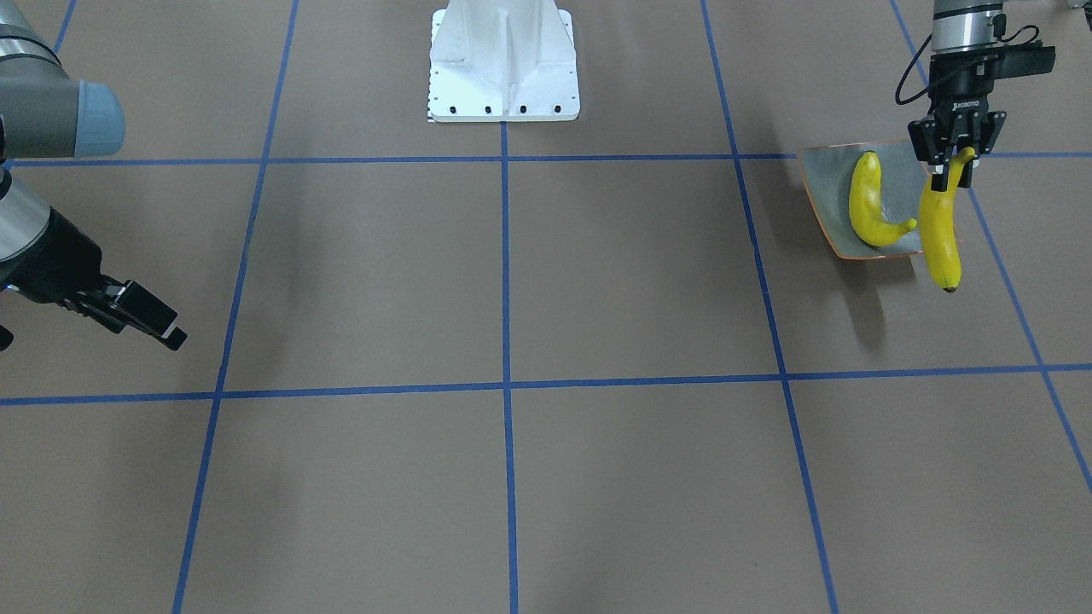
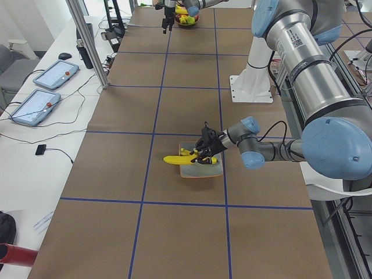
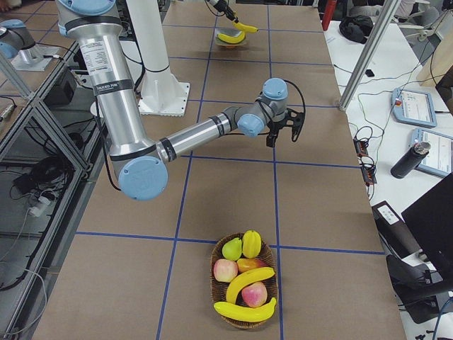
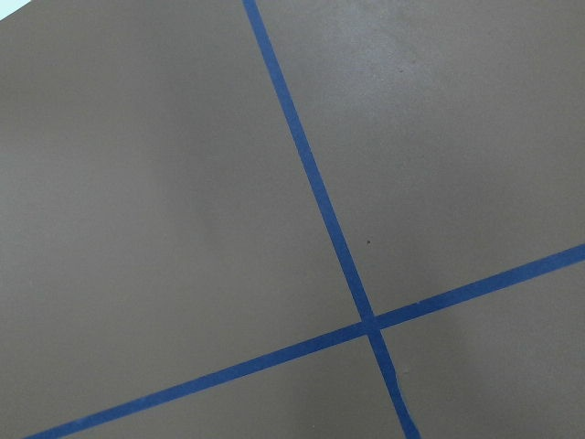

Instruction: Transfer all bananas from basket to plate

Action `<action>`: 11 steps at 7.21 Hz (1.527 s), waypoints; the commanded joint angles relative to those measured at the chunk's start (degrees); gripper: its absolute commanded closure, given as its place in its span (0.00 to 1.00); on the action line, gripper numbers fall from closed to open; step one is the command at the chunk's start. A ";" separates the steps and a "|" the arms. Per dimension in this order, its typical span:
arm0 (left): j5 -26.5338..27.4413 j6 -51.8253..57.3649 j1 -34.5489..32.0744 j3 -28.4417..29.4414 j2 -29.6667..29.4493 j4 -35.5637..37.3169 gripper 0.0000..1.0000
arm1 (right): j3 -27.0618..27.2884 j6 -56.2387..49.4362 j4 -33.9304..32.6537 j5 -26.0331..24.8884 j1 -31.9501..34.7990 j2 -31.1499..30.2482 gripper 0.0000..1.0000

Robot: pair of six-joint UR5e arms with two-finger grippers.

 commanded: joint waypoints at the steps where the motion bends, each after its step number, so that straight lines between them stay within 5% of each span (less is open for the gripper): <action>1: 0.07 -0.07 1.00 0.04 0.16 -1.99 1.00 | 0.00 0.00 0.07 0.00 0.00 -0.05 0.00; 4: 0.07 0.54 2.22 -0.05 6.30 -9.38 1.00 | 0.44 0.00 0.07 -0.18 -0.18 -0.57 0.00; 11: 0.24 0.02 7.85 0.04 6.31 -9.22 1.00 | 0.35 -0.09 0.16 -0.26 -0.26 -1.19 0.00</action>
